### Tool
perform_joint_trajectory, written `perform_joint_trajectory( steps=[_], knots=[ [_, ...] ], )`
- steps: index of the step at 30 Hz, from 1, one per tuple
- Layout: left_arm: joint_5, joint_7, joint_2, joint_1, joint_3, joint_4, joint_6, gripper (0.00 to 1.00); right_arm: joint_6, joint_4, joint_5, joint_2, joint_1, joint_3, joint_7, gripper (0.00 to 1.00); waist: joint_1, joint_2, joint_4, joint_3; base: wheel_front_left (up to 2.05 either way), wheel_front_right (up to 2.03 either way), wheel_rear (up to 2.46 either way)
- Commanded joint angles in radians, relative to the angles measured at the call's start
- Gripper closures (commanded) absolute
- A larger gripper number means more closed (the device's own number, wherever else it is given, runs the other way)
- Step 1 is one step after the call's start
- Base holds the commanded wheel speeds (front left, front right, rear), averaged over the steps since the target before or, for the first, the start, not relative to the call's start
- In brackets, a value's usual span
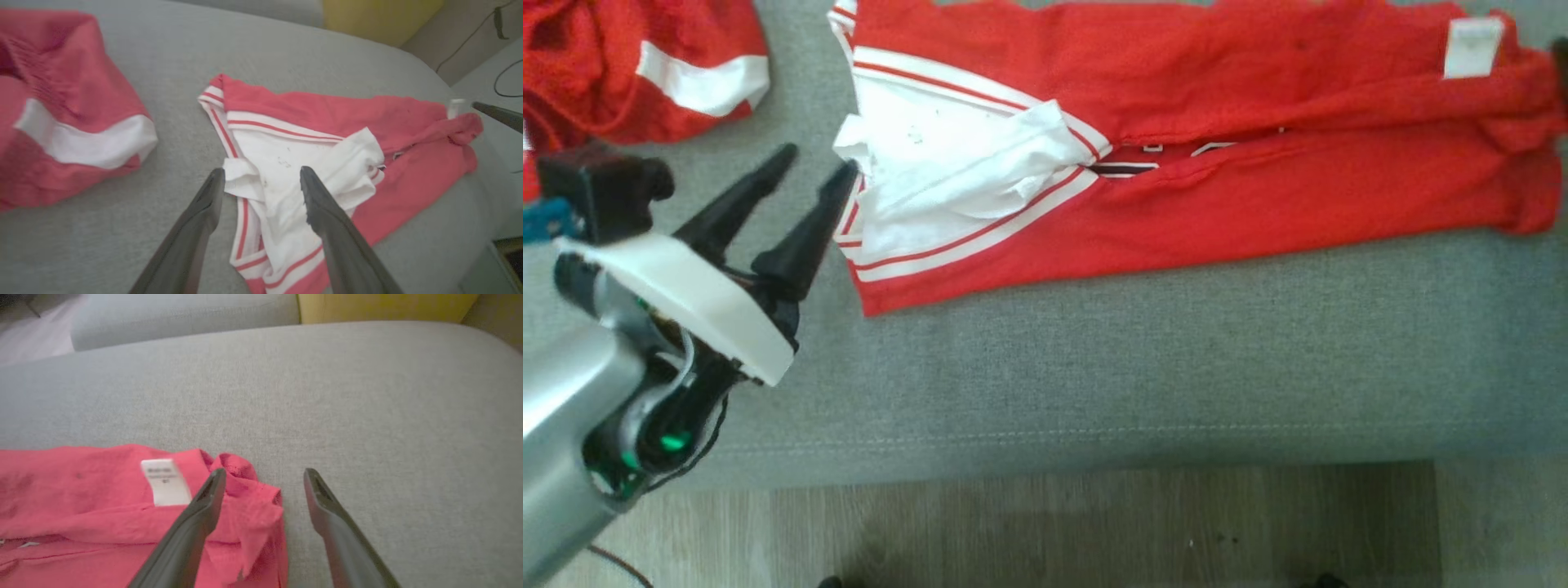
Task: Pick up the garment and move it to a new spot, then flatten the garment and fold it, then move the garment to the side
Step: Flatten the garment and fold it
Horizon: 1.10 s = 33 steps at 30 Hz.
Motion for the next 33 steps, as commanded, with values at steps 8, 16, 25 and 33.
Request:
perform_joint_trajectory(
  steps=[8,16,25,33],
  knots=[
    [0.253,-0.113,-0.157,0.210,0.245,0.008,0.235,0.00,0.003,-0.148,-0.050,0.183,0.223,-0.151,-0.203,0.00,0.0000,-0.0001,0.021,-0.115,0.00,0.00,0.00],
    [0.630,-0.114,-0.440,0.463,0.443,0.044,0.247,0.00,0.003,0.014,-0.094,0.277,0.198,-0.210,-0.286,0.00,0.0000,-0.0001,0.065,-0.187,0.00,0.00,0.00],
    [0.890,-0.114,-0.629,0.604,0.525,0.103,0.157,0.00,0.003,0.328,-0.237,0.255,0.019,-0.343,-0.339,0.00,0.0000,-0.0001,0.145,-0.244,0.00,0.00,0.00],
    [0.992,-0.114,-0.705,0.648,0.590,0.116,0.087,0.00,0.003,0.566,-0.377,0.204,-0.061,-0.408,-0.261,0.00,0.0000,-0.0001,0.189,-0.268,0.00,0.00,0.00]
  ],
)
